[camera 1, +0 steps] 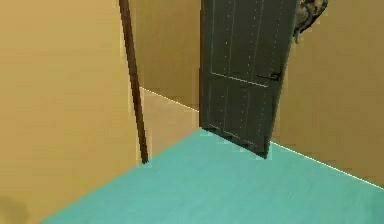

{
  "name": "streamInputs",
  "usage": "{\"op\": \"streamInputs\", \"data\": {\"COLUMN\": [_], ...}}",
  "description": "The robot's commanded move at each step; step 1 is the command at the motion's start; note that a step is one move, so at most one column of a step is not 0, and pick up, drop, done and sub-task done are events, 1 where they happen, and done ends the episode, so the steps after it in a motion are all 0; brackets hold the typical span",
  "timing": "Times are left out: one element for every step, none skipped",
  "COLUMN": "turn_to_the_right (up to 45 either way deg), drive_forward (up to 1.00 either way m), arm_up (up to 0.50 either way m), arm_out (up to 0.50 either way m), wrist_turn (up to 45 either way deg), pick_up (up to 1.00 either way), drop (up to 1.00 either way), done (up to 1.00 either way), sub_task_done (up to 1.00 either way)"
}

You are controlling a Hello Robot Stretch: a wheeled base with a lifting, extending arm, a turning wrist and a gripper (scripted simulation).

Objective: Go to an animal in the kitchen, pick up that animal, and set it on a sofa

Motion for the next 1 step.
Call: {"op": "streamInputs", "data": {"turn_to_the_right": [0.0], "drive_forward": [1.00], "arm_up": [0.00], "arm_out": [0.00], "wrist_turn": [0.0], "pick_up": [0.00], "drop": [0.00], "done": [0.00], "sub_task_done": [0.00]}}
